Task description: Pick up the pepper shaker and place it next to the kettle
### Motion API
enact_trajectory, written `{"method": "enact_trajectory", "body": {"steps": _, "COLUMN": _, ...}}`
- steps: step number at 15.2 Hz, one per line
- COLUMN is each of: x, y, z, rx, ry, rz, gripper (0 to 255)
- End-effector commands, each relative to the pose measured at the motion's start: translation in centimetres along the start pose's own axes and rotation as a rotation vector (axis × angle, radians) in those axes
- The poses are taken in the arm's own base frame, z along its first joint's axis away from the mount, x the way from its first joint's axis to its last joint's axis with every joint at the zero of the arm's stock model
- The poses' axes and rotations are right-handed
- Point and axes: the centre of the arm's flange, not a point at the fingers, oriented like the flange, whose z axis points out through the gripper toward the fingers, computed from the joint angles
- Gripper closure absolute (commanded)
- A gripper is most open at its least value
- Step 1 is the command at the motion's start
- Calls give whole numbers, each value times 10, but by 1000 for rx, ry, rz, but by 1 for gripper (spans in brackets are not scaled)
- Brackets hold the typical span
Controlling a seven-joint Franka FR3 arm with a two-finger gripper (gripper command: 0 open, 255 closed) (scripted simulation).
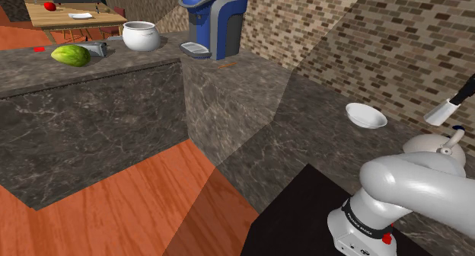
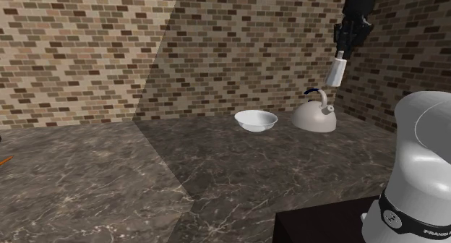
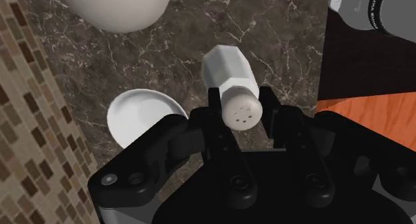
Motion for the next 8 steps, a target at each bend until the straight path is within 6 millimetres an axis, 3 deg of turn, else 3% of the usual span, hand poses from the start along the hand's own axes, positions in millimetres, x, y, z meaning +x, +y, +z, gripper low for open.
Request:
{"method": "enact_trajectory", "body": {"steps": 1, "x": -27, "y": -3, "z": 0, "rx": 0, "ry": 0, "rz": -1, "gripper": 255}}
{"method": "enact_trajectory", "body": {"steps": 5, "x": -79, "y": -4, "z": -3, "rx": 0, "ry": 0, "rz": -1, "gripper": 255}}
{"method": "enact_trajectory", "body": {"steps": 8, "x": -87, "y": -5, "z": 8, "rx": 0, "ry": 0, "rz": -1, "gripper": 255}}
